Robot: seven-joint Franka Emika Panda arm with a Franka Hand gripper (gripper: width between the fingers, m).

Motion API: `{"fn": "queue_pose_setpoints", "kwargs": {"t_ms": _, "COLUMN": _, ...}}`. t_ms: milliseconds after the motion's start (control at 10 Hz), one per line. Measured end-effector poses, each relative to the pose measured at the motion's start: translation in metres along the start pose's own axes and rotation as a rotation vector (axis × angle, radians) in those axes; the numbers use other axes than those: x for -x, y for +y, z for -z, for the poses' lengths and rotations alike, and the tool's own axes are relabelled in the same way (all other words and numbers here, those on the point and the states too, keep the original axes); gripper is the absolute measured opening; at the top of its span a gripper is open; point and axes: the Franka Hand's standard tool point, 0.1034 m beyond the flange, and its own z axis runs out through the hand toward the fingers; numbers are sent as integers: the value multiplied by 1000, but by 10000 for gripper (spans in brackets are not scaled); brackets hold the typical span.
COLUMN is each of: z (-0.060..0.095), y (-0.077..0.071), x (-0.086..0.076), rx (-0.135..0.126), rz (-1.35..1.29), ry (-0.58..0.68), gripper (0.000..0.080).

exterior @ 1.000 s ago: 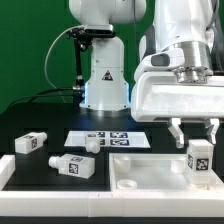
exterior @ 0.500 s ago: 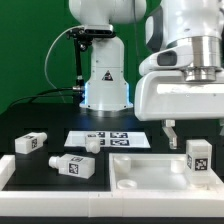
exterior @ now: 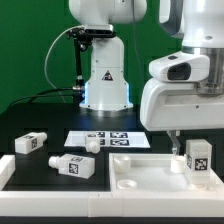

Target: Assemble one leg

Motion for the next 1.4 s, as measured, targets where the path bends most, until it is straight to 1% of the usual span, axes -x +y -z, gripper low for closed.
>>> {"fn": "queue_pose_setpoints", "kwargs": {"t_ms": 100, "z": -1, "y": 0, "x": 1, "rx": 0, "rz": 0, "ry": 0, "gripper": 546}}
{"fn": "queue_pose_setpoints", "kwargs": {"t_ms": 200, "z": -1, "y": 0, "x": 1, "rx": 0, "rz": 0, "ry": 0, "gripper": 412}}
{"fn": "queue_pose_setpoints", "kwargs": {"t_ms": 300, "z": -1, "y": 0, "x": 1, "rx": 1, "rz": 0, "ry": -1, "gripper": 412}}
{"fn": "queue_pose_setpoints", "kwargs": {"t_ms": 400, "z": -1, "y": 2, "x": 1, "rx": 3, "rz": 0, "ry": -1, "gripper": 285}}
{"fn": "queue_pose_setpoints", "kwargs": {"t_ms": 600, "z": -2, "y": 3, "x": 0, "rx": 3, "rz": -37, "ry": 11, "gripper": 285}}
{"fn": "queue_pose_setpoints", "kwargs": {"t_ms": 700, "z": -3, "y": 4, "x": 1, "rx": 1, "rz": -115, "ry": 53, "gripper": 285}}
{"fn": "queue_pose_setpoints", "kwargs": {"t_ms": 800, "z": -3, "y": 4, "x": 2, "rx": -3, "rz": -232, "ry": 83, "gripper": 285}}
{"fn": "queue_pose_setpoints", "kwargs": {"t_ms": 900, "z": -3, "y": 4, "x": 1, "rx": -16, "rz": -405, "ry": 102, "gripper": 285}}
{"fn": "queue_pose_setpoints", "kwargs": {"t_ms": 1000, "z": -4, "y": 7, "x": -1, "rx": -49, "rz": -590, "ry": 116, "gripper": 285}}
{"fn": "queue_pose_setpoints", "kwargs": {"t_ms": 1100, "z": -4, "y": 12, "x": -1, "rx": -97, "rz": -837, "ry": 118, "gripper": 285}}
{"fn": "queue_pose_setpoints", "kwargs": {"t_ms": 1300, "z": -4, "y": 14, "x": 2, "rx": -129, "rz": -1092, "ry": 116, "gripper": 286}}
{"fn": "queue_pose_setpoints", "kwargs": {"t_ms": 1400, "z": -5, "y": 14, "x": 2, "rx": -130, "rz": -1120, "ry": 113, "gripper": 286}}
